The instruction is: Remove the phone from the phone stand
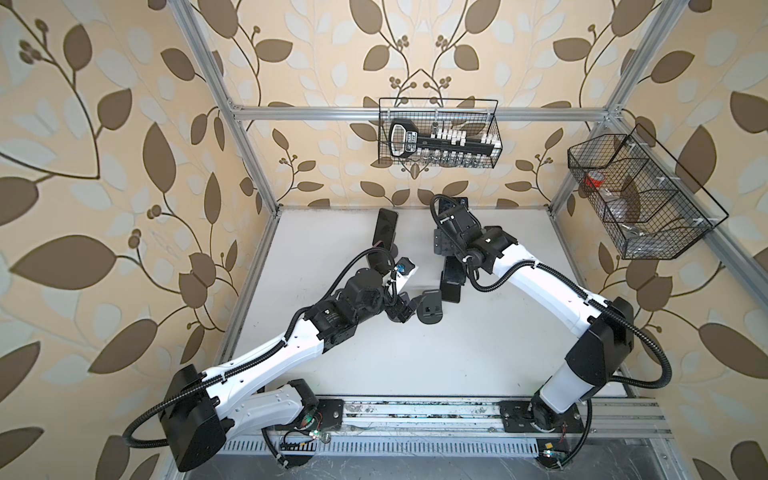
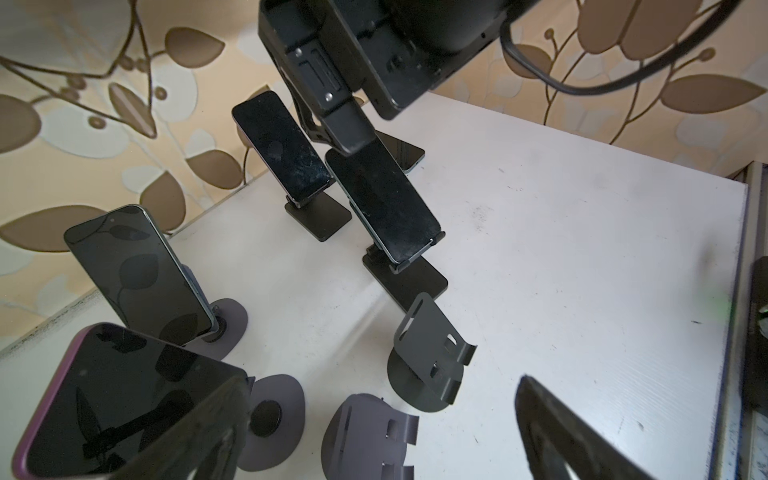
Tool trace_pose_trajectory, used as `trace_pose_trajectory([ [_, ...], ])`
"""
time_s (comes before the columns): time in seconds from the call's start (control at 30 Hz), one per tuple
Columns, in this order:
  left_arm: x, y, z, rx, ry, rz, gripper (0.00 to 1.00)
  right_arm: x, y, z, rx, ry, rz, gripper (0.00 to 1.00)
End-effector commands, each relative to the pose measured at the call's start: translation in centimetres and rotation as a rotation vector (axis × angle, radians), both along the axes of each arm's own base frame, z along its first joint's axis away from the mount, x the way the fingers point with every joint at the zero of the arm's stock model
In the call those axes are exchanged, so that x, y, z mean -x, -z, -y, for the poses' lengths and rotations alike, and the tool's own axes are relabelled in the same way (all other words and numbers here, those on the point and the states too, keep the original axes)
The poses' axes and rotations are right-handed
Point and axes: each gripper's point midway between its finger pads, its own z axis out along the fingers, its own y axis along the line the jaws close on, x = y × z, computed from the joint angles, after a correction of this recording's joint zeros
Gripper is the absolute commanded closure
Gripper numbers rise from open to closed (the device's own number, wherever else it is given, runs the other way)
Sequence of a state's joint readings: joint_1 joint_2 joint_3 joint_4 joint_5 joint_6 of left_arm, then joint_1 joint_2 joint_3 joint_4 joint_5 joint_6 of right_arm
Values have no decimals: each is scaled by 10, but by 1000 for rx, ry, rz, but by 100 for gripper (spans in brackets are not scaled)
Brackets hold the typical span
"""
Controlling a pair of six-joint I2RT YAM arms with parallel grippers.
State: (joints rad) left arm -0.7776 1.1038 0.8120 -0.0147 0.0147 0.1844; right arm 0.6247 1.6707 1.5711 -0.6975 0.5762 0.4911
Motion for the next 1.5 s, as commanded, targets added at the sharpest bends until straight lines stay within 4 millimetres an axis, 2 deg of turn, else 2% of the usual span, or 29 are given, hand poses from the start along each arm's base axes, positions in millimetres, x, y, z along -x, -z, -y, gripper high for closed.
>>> trace_pose_trajectory([
  [0.0,-18,-41,4,79,-39,84,1,8,-10,10,28,11,26,8],
  [0.3,-44,-41,23,95,-45,72,1,13,-15,18,19,24,57,19],
  [0.57,-73,-39,42,114,-37,72,1,14,-8,10,-32,-15,52,38],
  [0.67,-87,-40,41,144,-34,60,1,14,1,10,-39,-27,25,39],
  [0.77,-102,-28,35,132,-48,39,1,13,8,9,-74,-49,-8,35],
  [0.8,-105,-28,33,131,-49,44,1,13,11,9,-89,-55,-17,29],
  [0.83,-106,-29,32,128,-44,49,1,12,14,11,-98,-56,-25,14],
  [0.87,-106,-28,31,123,-39,51,1,11,16,13,-108,-56,-33,9],
  [1.13,-93,-8,28,64,-17,50,1,5,42,26,-133,-6,-94,0],
  [1.17,-88,-17,26,64,-15,75,1,3,44,28,-130,-1,-97,0],
  [1.33,-75,-14,27,-4,-3,121,1,-4,53,24,-135,19,-129,0],
  [1.47,-72,-16,29,-16,-2,135,1,-5,59,27,-130,65,-143,0],
])
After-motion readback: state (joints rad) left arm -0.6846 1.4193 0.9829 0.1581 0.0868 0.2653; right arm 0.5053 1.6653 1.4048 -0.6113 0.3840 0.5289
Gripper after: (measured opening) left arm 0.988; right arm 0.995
